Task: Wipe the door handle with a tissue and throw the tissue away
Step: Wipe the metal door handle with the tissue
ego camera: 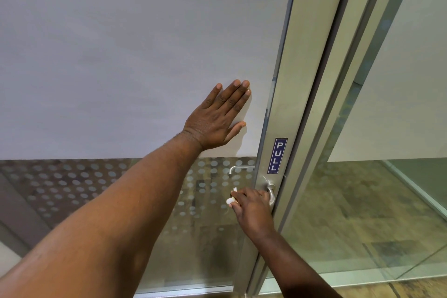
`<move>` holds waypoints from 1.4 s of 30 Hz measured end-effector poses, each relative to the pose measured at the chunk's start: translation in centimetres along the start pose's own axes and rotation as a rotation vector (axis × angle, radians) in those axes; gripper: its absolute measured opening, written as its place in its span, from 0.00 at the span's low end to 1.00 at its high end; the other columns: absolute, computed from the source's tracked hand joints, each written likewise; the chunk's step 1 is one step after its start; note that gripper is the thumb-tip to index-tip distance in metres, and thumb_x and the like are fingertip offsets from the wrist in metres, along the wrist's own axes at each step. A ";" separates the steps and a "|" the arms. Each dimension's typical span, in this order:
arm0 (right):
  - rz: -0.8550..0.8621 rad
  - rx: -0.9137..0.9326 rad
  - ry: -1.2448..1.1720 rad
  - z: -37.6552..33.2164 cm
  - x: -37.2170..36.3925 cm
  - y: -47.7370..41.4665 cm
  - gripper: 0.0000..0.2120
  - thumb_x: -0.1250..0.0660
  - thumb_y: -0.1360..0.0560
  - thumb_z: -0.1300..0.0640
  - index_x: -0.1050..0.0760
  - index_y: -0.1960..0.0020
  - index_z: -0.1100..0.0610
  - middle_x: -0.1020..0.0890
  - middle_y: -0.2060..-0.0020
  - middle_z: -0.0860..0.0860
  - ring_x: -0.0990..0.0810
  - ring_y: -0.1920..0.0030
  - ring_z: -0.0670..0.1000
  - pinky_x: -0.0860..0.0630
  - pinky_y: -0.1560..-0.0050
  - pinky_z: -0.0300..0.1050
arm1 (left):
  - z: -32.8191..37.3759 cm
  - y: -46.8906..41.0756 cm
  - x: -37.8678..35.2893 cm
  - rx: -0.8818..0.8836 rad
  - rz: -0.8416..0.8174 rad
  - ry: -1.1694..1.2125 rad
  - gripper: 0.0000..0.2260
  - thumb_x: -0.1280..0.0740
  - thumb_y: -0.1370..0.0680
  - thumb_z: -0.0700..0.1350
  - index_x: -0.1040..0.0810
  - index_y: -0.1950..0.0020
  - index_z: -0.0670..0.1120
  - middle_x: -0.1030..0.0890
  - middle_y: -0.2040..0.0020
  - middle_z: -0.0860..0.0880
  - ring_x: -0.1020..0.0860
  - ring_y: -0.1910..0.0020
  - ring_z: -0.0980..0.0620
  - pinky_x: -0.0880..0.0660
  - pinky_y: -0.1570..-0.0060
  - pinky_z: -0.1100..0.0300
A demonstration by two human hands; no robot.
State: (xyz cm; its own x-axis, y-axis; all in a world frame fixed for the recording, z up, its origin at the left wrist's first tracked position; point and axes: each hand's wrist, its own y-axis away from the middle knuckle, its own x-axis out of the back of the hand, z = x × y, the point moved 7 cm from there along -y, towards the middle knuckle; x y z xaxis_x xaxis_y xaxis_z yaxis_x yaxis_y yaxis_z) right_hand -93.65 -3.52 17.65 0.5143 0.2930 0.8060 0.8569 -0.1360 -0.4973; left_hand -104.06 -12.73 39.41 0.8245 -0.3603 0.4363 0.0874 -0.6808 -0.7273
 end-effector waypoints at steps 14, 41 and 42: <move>-0.296 0.050 0.194 -2.6 -3.6 -2.6 0.13 0.30 0.32 0.60 0.16 0.49 0.50 0.18 0.53 0.47 0.23 0.48 0.50 0.35 0.43 0.49 | -0.2 0.1 -0.1 0.005 0.023 0.000 0.33 0.49 0.14 0.60 0.51 0.15 0.42 0.48 0.15 0.43 0.57 0.16 0.47 0.61 0.18 0.48; 0.188 -0.232 -0.270 8.9 4.0 0.5 0.15 0.30 0.31 0.68 0.18 0.51 0.51 0.20 0.53 0.46 0.20 0.54 0.50 0.23 0.54 0.46 | -0.1 0.1 -0.3 0.002 -0.003 0.032 0.34 0.50 0.14 0.60 0.55 0.15 0.42 0.57 0.15 0.44 0.59 0.16 0.47 0.61 0.18 0.48; 0.179 -0.281 -0.249 9.3 4.0 0.3 0.14 0.30 0.30 0.66 0.19 0.51 0.50 0.20 0.53 0.45 0.20 0.54 0.51 0.24 0.54 0.46 | -0.1 0.0 -0.3 0.002 -0.005 0.035 0.34 0.50 0.14 0.60 0.55 0.15 0.42 0.58 0.15 0.44 0.59 0.16 0.46 0.61 0.18 0.48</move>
State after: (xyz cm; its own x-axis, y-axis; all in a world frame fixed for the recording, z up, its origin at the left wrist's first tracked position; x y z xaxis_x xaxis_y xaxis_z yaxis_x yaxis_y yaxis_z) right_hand -91.65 6.40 17.76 0.6614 0.4566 0.5950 0.7487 -0.4483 -0.4883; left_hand -104.37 -12.71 39.32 0.8042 -0.3785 0.4581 0.0929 -0.6813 -0.7260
